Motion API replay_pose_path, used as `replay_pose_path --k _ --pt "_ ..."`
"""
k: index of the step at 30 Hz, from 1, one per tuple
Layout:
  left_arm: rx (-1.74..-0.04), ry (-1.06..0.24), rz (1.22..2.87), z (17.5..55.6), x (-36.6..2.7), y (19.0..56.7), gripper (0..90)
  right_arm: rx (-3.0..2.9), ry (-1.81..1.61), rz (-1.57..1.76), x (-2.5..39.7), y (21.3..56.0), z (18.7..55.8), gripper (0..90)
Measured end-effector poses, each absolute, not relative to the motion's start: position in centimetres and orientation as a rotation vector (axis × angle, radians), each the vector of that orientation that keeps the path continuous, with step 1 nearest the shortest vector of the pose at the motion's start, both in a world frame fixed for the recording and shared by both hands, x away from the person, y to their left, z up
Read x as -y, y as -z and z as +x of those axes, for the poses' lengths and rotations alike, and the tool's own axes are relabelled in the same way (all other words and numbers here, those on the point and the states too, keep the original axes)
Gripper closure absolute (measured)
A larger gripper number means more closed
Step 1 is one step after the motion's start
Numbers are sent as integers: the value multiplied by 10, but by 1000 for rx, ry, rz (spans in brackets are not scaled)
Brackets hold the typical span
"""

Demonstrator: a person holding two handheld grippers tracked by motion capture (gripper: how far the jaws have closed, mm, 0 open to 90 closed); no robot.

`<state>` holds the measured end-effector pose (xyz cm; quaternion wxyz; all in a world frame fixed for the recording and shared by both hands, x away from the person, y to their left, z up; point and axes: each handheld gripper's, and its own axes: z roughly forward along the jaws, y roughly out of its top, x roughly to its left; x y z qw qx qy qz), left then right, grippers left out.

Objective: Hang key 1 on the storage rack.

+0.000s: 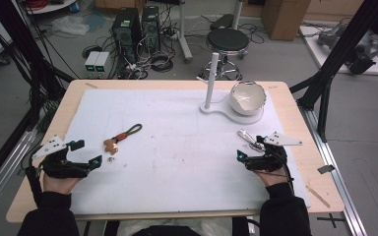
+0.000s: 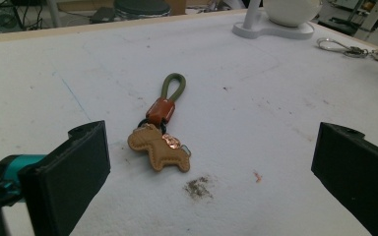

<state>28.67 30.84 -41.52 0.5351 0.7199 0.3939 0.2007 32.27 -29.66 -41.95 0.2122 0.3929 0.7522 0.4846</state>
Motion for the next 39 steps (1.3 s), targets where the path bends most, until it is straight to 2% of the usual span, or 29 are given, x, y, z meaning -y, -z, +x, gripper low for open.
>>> replay_pose_path --k 19,39 --pt "-917 -486 1828 312 -294 394 17 -2084 -1339 1084 297 419 324 6" --pt "-911 -420 1990 353 -274 392 17 -2091 -1338 1086 297 420 324 6"
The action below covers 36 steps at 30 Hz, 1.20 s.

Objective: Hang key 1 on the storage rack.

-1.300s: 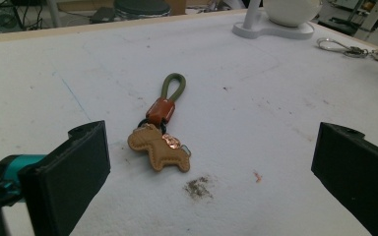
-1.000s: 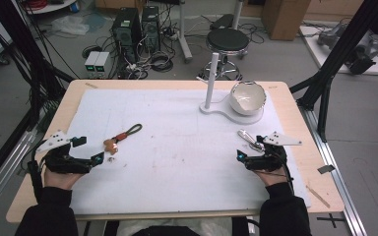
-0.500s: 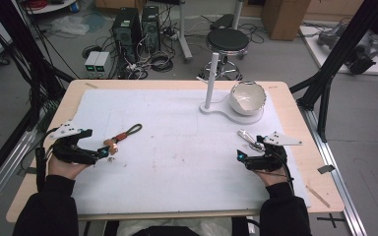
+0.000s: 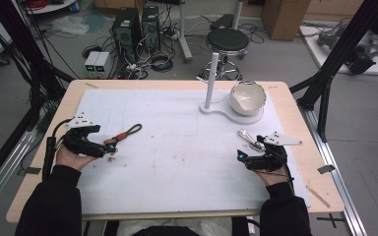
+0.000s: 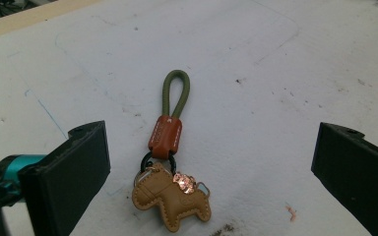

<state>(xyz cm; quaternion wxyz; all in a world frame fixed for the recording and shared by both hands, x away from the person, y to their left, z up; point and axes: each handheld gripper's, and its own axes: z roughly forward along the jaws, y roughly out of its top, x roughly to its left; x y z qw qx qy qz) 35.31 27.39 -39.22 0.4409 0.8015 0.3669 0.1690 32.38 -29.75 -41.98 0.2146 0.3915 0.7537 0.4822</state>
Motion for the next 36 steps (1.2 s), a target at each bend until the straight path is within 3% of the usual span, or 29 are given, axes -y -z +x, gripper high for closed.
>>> replay_pose_path --k 24,36 --pt "-929 -325 2093 384 -262 408 40 -2091 -1328 1078 297 420 324 6" --pt "-905 -276 2240 409 -244 413 52 -2098 -1315 1082 296 420 324 6"
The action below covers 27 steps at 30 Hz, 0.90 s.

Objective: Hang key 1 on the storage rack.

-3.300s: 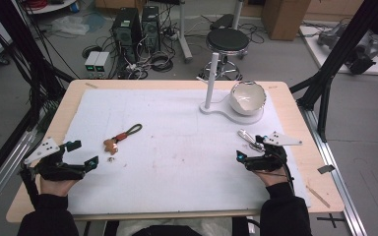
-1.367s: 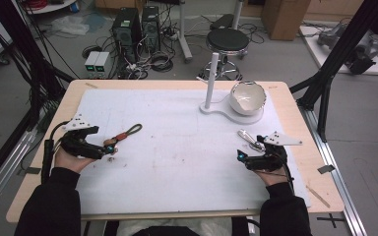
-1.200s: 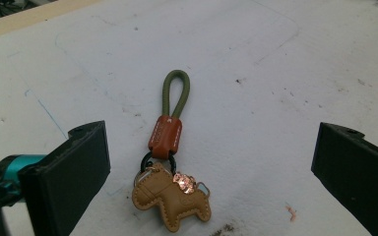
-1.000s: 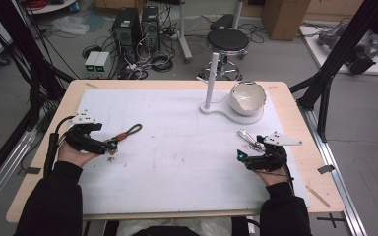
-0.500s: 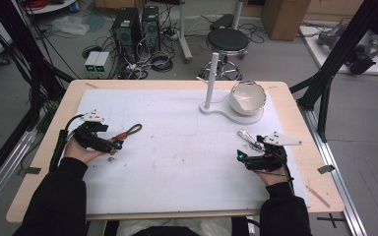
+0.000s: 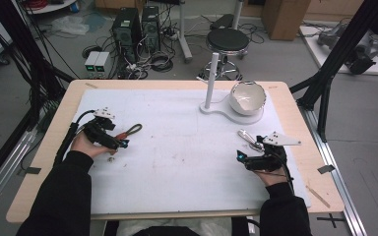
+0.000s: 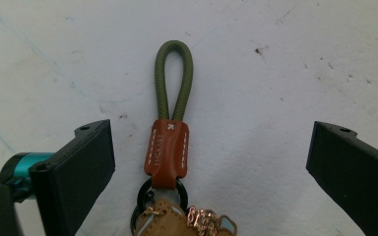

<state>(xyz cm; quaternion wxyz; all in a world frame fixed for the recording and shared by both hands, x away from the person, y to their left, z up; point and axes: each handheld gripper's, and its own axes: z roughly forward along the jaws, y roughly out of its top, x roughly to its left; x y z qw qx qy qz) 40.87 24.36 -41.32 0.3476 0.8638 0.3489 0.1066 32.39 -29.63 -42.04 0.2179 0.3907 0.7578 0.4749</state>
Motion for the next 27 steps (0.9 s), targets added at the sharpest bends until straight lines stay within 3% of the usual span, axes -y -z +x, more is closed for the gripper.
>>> replay_pose_path --k 12,16,17,27 --pt "-916 -254 2271 417 -243 423 171 -2106 -1314 1078 296 421 323 6" --pt "-920 -255 2269 417 -243 422 241 -2104 -1312 1074 296 421 323 6" --pt "-915 -256 2271 416 -243 422 334 -2104 -1313 1075 296 421 324 6" --pt "-925 -283 2302 417 -244 424 470 -2103 -1314 1078 297 421 324 6"
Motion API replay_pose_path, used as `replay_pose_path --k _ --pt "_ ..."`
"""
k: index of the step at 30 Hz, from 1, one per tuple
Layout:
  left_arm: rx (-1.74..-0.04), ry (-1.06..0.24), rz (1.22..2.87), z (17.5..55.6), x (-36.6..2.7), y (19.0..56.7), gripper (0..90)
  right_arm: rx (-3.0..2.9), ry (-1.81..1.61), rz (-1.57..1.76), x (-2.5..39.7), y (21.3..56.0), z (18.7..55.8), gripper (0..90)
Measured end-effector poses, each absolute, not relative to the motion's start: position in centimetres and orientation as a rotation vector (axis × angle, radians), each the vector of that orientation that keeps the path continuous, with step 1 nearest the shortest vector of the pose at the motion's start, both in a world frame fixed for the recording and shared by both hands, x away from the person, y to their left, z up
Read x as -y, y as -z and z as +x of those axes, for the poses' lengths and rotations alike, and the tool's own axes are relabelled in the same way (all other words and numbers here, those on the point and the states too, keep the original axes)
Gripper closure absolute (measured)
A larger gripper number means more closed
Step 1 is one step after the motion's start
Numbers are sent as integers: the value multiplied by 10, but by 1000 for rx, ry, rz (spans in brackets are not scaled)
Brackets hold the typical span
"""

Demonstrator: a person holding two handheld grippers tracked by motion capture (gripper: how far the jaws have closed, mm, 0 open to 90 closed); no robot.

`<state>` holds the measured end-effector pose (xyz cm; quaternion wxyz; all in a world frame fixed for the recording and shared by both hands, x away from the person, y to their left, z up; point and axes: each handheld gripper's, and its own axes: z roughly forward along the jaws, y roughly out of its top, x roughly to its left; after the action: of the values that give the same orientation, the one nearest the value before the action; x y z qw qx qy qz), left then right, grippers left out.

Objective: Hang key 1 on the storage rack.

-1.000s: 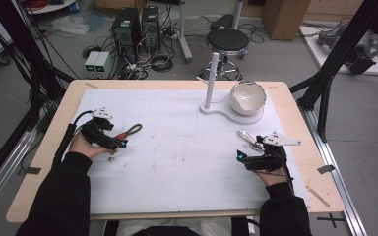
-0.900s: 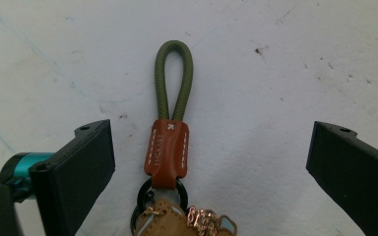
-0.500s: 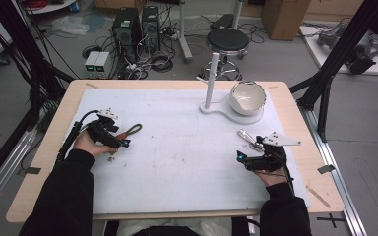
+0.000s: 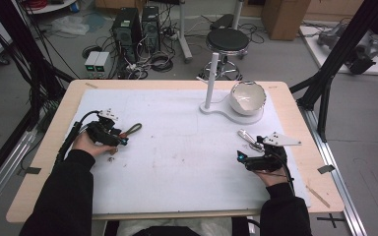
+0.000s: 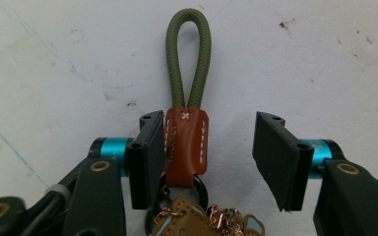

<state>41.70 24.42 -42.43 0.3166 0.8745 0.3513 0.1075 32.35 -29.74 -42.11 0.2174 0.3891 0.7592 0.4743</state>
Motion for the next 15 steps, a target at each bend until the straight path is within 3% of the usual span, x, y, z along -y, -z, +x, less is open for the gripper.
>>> replay_pose_path --k 7,10,15 --pt "-953 -344 2316 418 -244 428 583 -2103 -1311 1080 298 421 323 6" --pt "-967 -378 2312 419 -246 427 699 -2102 -1309 1077 299 421 323 6" --pt "-936 -430 2338 417 -243 427 747 -2102 -1308 1081 299 422 322 6"
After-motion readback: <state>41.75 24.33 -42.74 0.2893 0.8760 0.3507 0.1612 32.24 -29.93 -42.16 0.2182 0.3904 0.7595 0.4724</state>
